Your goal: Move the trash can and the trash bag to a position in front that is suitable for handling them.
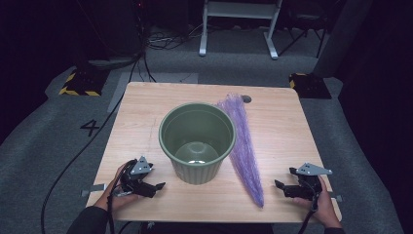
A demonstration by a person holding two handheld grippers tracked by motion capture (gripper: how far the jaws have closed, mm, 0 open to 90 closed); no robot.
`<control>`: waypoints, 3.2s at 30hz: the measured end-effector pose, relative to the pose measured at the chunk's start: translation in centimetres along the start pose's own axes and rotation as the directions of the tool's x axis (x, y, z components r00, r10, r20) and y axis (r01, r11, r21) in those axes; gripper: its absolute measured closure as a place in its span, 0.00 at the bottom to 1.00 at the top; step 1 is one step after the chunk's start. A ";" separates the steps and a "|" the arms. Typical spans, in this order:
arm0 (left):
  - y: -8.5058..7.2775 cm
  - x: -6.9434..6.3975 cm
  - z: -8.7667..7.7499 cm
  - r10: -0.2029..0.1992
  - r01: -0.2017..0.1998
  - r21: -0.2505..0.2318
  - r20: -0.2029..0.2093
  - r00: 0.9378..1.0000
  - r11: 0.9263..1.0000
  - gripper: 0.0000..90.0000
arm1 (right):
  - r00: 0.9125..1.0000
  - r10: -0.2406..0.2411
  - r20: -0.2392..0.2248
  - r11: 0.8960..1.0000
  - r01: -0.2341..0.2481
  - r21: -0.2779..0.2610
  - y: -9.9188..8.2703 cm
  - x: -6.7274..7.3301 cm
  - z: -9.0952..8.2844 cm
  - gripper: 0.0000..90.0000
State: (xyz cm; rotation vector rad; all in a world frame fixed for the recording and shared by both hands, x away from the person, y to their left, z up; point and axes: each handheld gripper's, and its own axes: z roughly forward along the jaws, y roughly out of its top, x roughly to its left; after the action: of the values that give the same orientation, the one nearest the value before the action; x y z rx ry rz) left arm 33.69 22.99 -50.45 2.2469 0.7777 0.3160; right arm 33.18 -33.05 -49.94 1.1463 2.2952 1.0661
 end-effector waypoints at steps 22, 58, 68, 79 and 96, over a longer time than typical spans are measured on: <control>-0.1 0.1 0.0 0.007 -0.007 -0.001 0.015 1.000 1.000 0.14 | 0.967 -0.205 -0.151 0.979 0.205 -0.015 2.2 4.4 -0.1 0.68; 0.0 0.1 0.0 -0.002 0.002 -0.002 0.005 1.000 1.000 0.14 | 0.885 -0.365 -0.287 0.928 0.372 -0.033 3.7 11.2 2.5 0.49; 0.1 0.0 0.1 -0.005 0.005 0.000 -0.004 1.000 1.000 0.13 | 0.936 -0.292 -0.197 0.956 0.281 -0.082 4.7 9.8 1.0 0.30; 0.4 -0.3 0.4 -0.021 0.021 0.011 -0.023 1.000 1.000 0.10 | 0.946 -0.307 -0.101 0.948 0.294 -0.122 9.2 8.6 1.4 0.29; 2.0 -0.4 2.1 0.000 0.001 0.032 -0.005 1.000 0.999 0.01 | 0.912 -0.378 -0.157 0.921 0.354 -0.162 12.6 11.9 4.2 0.28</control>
State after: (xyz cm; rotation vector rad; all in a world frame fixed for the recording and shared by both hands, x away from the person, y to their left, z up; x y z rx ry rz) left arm 35.12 20.45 -50.53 2.2765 0.7910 0.3109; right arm 35.12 -16.72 -42.93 0.5507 2.4101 1.1894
